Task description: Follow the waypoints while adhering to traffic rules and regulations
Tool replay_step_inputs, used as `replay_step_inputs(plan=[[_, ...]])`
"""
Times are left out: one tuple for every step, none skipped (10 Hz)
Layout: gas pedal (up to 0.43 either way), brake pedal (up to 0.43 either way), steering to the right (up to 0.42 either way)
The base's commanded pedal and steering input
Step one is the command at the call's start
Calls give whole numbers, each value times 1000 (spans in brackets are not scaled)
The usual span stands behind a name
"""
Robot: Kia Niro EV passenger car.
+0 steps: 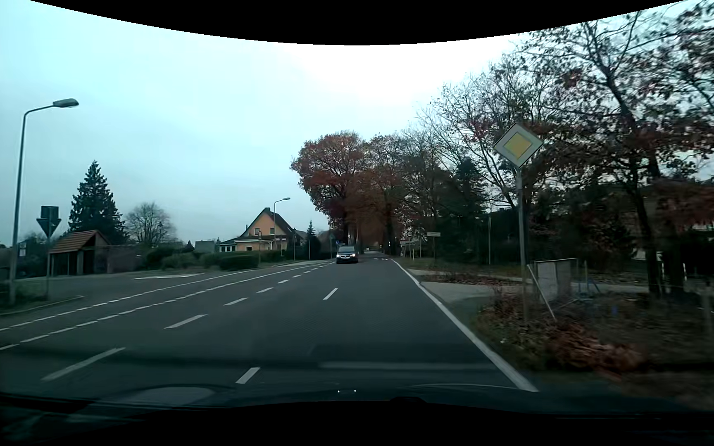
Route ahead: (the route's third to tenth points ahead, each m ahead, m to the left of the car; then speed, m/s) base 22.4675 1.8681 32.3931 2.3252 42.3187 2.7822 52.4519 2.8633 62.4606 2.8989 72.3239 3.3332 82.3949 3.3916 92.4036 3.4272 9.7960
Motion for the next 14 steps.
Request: replay_step_inputs(plan=[[28, 0, 4], [28, 0, 4], [28, 0, 5], [28, 0, 5], [28, 0, 5], [28, 0, 5], [28, 0, 6], [28, 0, 6], [28, 0, 6], [28, 0, 6], [28, 0, 6], [28, 0, 6], [28, 0, 6], [28, 0, 6]])
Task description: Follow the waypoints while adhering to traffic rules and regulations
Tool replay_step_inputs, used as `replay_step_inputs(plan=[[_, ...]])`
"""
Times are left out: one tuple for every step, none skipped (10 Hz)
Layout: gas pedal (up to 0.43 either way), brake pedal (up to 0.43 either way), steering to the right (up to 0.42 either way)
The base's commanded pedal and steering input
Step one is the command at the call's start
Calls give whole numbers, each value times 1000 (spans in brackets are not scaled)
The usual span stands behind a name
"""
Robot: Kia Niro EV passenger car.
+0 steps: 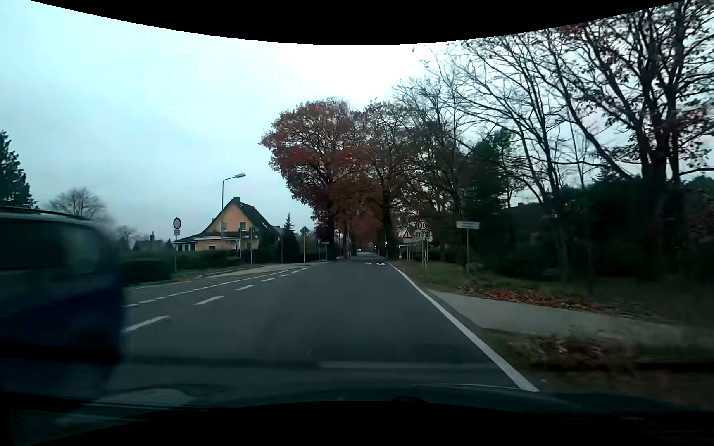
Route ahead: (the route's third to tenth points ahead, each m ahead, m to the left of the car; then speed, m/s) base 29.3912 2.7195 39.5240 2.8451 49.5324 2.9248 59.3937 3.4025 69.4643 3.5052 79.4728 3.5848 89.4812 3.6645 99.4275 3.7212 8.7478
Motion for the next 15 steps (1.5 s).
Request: replay_step_inputs(plan=[[28, 0, 6], [28, 0, 6], [39, 0, 6], [39, 0, 3], [39, 0, 2], [39, 0, 1], [39, 0, -1], [39, 0, -5], [39, 0, -7], [59, 0, -7], [67, 0, -8], [67, 0, -11], [67, 0, -13], [67, 0, -14], [67, 0, -16]])
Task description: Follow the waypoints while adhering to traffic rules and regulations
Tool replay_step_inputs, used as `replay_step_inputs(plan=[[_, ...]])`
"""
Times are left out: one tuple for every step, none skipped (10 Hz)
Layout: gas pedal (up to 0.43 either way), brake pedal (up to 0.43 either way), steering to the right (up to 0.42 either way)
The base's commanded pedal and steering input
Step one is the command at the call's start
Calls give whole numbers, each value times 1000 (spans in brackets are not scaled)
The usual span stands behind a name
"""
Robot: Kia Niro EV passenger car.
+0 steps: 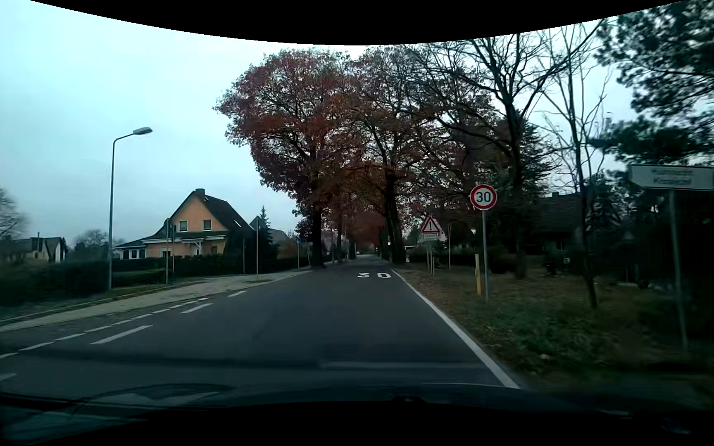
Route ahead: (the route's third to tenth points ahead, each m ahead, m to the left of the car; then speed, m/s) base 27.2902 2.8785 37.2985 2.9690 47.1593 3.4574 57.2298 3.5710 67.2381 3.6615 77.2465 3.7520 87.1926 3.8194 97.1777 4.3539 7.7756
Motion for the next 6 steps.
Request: replay_step_inputs(plan=[[67, 0, -16], [79, 0, -16], [87, 0, -16], [87, 0, -16], [87, 0, -16], [87, 0, -12]])
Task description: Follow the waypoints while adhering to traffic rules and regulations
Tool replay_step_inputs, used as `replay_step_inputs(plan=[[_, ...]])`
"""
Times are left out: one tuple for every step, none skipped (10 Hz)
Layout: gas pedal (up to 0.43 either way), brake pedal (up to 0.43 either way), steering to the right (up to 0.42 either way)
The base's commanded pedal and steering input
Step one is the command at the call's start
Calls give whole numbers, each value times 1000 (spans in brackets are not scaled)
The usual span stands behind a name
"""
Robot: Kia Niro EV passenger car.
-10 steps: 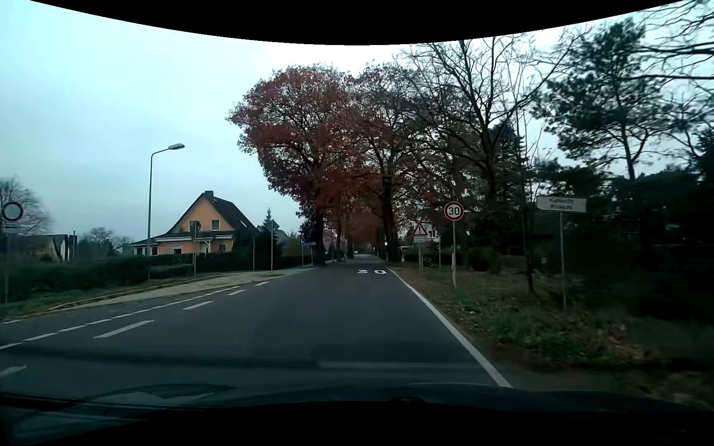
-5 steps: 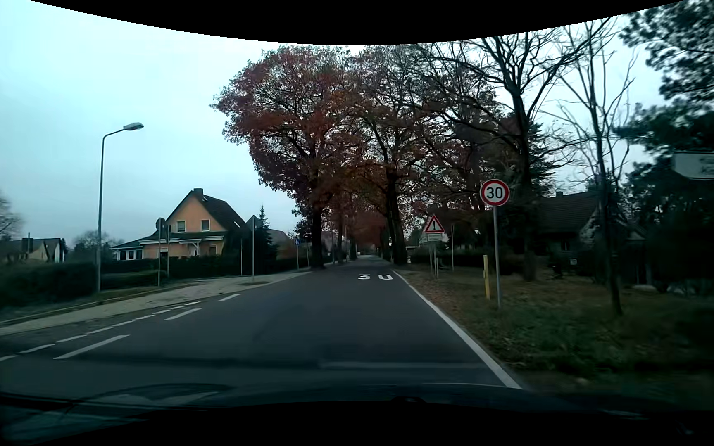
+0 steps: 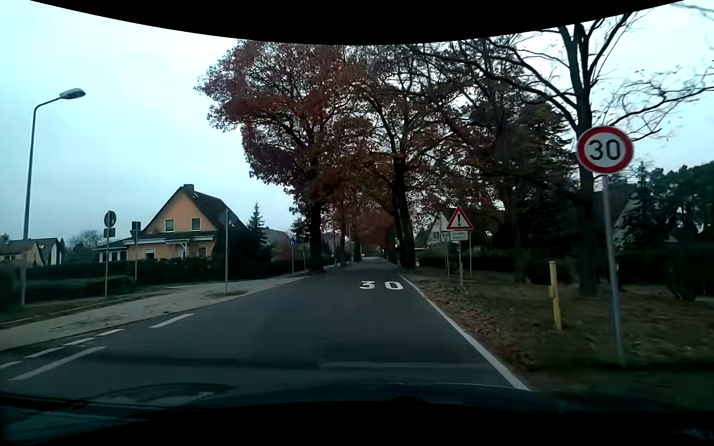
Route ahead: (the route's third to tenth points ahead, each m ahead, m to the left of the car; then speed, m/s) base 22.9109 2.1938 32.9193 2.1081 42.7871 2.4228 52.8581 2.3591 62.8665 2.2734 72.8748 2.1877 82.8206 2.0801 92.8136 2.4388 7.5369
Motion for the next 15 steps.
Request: replay_step_inputs(plan=[[87, 0, -8], [87, 0, -7], [87, 0, -6], [87, 0, -6], [87, 0, -4], [98, 0, -3], [98, 0, -1], [110, 0, -1], [110, 0, 0], [118, 0, 1], [118, 0, 0], [130, 0, 1], [130, 0, 1], [130, 0, 1], [130, 0, 1]])
